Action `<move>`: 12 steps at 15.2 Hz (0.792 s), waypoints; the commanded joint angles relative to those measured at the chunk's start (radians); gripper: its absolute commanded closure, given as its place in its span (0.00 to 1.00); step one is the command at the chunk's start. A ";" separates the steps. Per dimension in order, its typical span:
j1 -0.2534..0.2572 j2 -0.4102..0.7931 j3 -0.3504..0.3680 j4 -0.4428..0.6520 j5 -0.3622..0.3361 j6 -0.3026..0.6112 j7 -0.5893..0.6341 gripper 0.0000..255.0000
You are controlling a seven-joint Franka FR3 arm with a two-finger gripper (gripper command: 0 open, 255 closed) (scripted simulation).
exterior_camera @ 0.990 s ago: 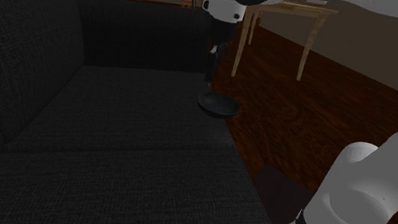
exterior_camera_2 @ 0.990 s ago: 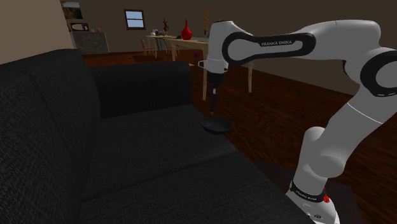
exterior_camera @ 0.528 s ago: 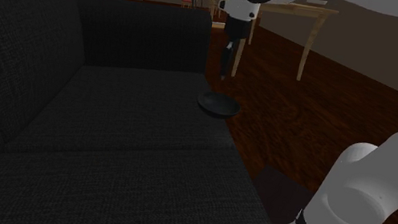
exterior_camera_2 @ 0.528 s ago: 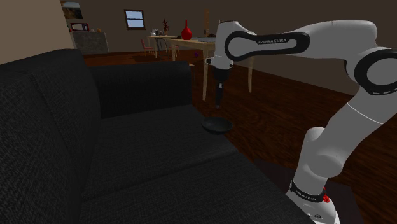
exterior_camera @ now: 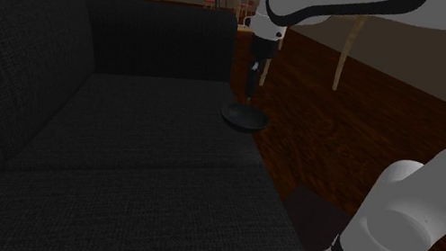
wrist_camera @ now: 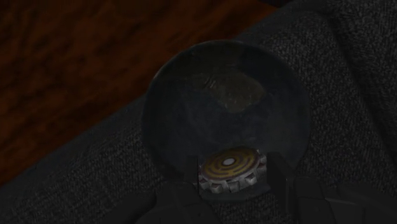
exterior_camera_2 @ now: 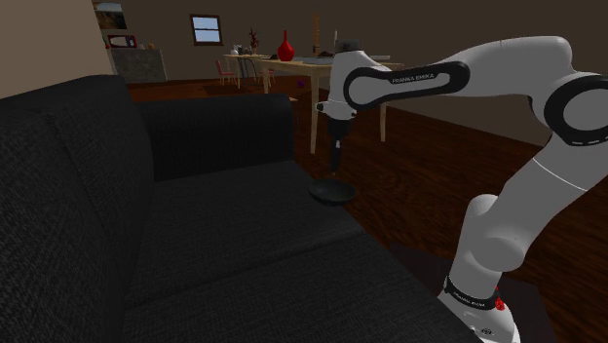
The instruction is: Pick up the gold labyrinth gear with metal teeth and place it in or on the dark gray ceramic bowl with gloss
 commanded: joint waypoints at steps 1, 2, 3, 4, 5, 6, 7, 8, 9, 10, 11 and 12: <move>0.000 0.001 0.001 -0.025 0.000 0.027 0.002 1.00; 0.000 0.002 0.001 -0.038 0.000 0.040 0.002 1.00; 0.000 0.002 0.000 -0.051 0.000 0.054 0.002 1.00; 0.000 0.002 0.000 -0.064 0.000 0.067 0.002 1.00; 0.000 0.003 0.000 -0.077 0.000 0.081 0.002 1.00; 0.000 0.004 0.000 -0.090 0.000 0.094 0.002 1.00; 0.000 0.006 0.000 -0.103 -0.001 0.109 0.002 1.00; 0.000 0.005 0.000 -0.103 -0.001 0.109 0.002 1.00; 0.000 0.006 0.000 -0.103 -0.001 0.109 0.002 1.00; 0.000 0.006 0.000 -0.103 -0.001 0.109 0.002 1.00; 0.000 0.006 0.000 -0.103 -0.001 0.109 0.002 1.00; 0.000 0.006 0.000 -0.103 -0.001 0.109 0.002 1.00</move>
